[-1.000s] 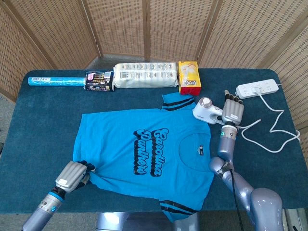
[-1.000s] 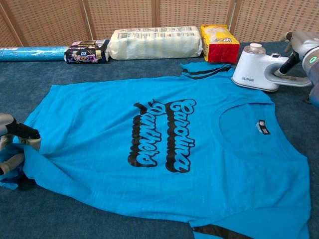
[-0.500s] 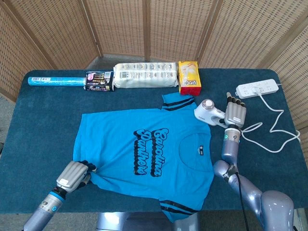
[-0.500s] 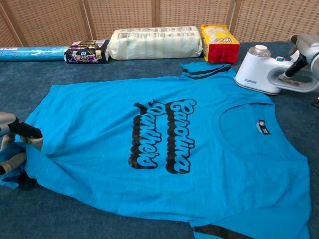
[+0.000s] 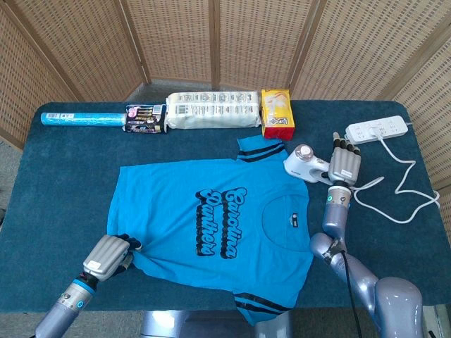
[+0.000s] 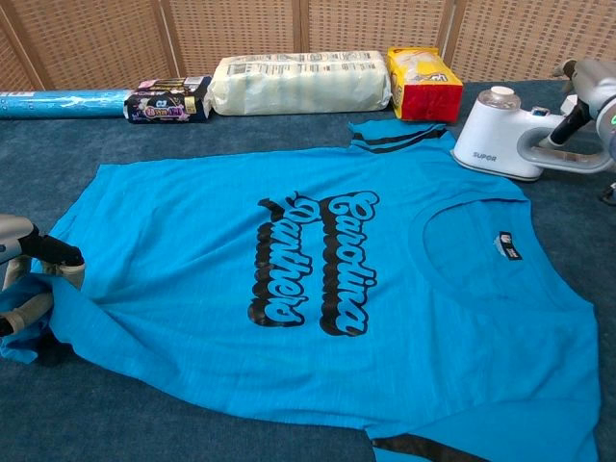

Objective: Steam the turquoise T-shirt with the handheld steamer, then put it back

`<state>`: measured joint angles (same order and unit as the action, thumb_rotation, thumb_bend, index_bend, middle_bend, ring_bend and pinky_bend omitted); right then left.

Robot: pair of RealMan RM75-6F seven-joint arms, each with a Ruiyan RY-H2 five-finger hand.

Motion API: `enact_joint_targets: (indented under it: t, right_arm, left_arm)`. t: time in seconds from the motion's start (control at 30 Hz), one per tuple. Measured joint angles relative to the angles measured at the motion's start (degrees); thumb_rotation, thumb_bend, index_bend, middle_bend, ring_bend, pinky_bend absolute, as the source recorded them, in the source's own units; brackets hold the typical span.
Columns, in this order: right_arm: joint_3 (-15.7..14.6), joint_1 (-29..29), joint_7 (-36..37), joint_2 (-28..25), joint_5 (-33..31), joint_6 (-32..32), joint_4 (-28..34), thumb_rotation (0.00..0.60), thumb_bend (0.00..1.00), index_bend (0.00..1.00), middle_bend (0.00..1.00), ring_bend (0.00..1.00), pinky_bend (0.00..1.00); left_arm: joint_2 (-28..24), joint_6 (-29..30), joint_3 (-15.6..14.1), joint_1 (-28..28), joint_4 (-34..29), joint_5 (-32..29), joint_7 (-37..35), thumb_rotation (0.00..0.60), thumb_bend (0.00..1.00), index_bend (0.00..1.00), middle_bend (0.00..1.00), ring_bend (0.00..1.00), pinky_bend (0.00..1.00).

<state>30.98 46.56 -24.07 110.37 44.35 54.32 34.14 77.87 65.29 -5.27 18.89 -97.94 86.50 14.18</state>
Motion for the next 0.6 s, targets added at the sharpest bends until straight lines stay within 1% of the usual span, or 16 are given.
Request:
enact_joint_targets:
  t: [0.23, 0.3, 0.37, 0.4, 0.47, 0.6]
  right_arm:
    - [0.57, 0.83, 0.2, 0.75, -0.18, 0.13, -2.68, 0.6, 0.29, 0.08, 0.17, 0.15, 0.13]
    - [0.42, 0.7, 0.23, 0.76, -0.12, -0.3, -2.76, 0.6, 0.29, 0.04, 0.14, 0.11, 0.09]
    - [0.26, 0.36, 0.25, 0.55, -0.17, -0.91, -2.42, 0.6, 0.31, 0.0, 0.06, 0.02, 0.02]
    - [0.15, 0.13, 0.17, 0.35, -0.2, -1.3, -2.07, 0.6, 0.32, 0.0, 0.03, 0.01, 0.01]
    - [-0.37, -0.57, 0.12, -0.24, 0.08, -1.6, -0.92, 0.6, 0.32, 0.0, 0.01, 0.0, 0.0]
    - [-1.3, -1.9, 0.8, -1.17, 1.17, -0.57, 1.14, 0.6, 0.31, 0.0, 0.0, 0.0, 0.0]
  left_arm:
    - [-0.1, 0.21, 0.24, 0.07, -0.19, -0.01, -0.01, 0.6, 0.54, 0.56, 0.55, 0.45, 0.56]
    - [-0.08, 0.09, 0.17, 0.07, -0.12, -0.04, 0.02, 0.6, 0.54, 0.56, 0.55, 0.45, 0.56]
    - [-0.06, -0.06, 0.05, 0.09, -0.05, -0.05, 0.04, 0.6, 0.54, 0.56, 0.55, 0.45, 0.56]
    - [-0.04, -0.11, -0.01, 0.1, 0.0, -0.01, 0.04, 0.6, 0.54, 0.56, 0.55, 0.45, 0.56]
    - [0.02, -0.11, -0.03, 0.12, 0.05, 0.08, 0.0, 0.6, 0.54, 0.56, 0.55, 0.45, 0.56]
    - [0.2, -0.07, -0.03, 0.19, 0.06, 0.32, -0.1, 0.6, 0.54, 0.56, 0.55, 0.45, 0.56]
